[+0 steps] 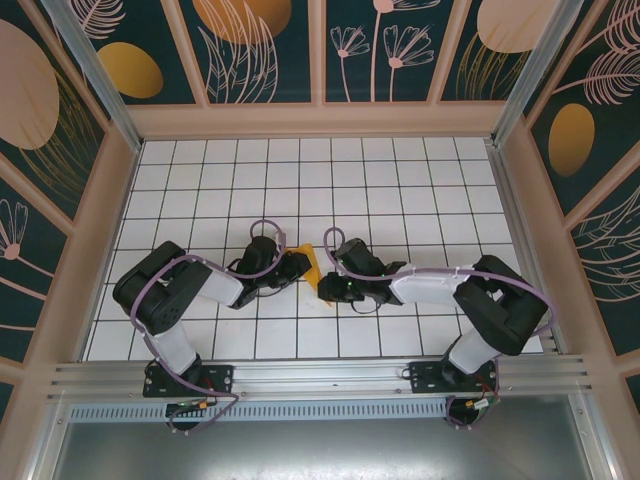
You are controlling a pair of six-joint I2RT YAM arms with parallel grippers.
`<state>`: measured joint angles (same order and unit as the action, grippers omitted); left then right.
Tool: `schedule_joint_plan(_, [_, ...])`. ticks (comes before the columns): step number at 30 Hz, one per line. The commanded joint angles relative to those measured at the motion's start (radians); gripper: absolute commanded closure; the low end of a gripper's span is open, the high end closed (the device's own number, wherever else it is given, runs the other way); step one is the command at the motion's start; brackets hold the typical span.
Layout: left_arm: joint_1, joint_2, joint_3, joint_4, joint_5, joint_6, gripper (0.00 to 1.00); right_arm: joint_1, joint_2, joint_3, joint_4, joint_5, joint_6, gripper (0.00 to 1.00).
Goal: Fold a paper plane with a square sheet of paper (pick it up from the middle)
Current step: Fold the wing for the fifth time at the center of the table.
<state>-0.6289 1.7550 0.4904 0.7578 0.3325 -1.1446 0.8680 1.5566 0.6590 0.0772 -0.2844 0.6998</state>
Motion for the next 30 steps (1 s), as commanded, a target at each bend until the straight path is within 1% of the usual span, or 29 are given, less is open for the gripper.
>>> schedule_joint_plan(1, [-0.003,0.013,0.004,-0.083,-0.038,0.031,0.75,0.001,-0.001,0.035,-0.092,0.067,-0.038,0.73])
schedule_joint_plan(10, [-0.002,0.008,0.005,-0.086,-0.036,0.030,0.75,0.001,0.058,0.056,-0.080,0.047,-0.053,0.71])
schedule_joint_plan(12, [-0.002,0.008,0.004,-0.087,-0.036,0.032,0.75,0.001,0.058,0.054,-0.065,0.031,-0.047,0.71])
schedule_joint_plan(15, [-0.003,0.004,0.002,-0.091,-0.039,0.034,0.75,0.000,0.041,0.051,-0.061,0.039,-0.037,0.71])
schedule_joint_plan(18, [-0.003,0.006,0.001,-0.089,-0.037,0.033,0.75,0.000,0.032,0.048,-0.046,0.019,-0.047,0.66])
schedule_joint_plan(21, [-0.005,0.007,0.004,-0.089,-0.036,0.034,0.75,0.000,0.054,0.051,-0.053,0.014,-0.056,0.65])
schedule_joint_plan(24, [-0.002,0.008,0.005,-0.091,-0.036,0.032,0.75,0.000,0.078,0.053,-0.055,-0.001,-0.063,0.68])
schedule_joint_plan(29, [-0.003,0.007,0.005,-0.091,-0.036,0.032,0.75,-0.001,0.116,0.050,-0.066,0.013,-0.045,0.79])
schedule_joint_plan(30, [-0.003,0.007,0.005,-0.091,-0.036,0.032,0.75,-0.001,0.122,0.048,-0.065,0.011,-0.043,0.80])
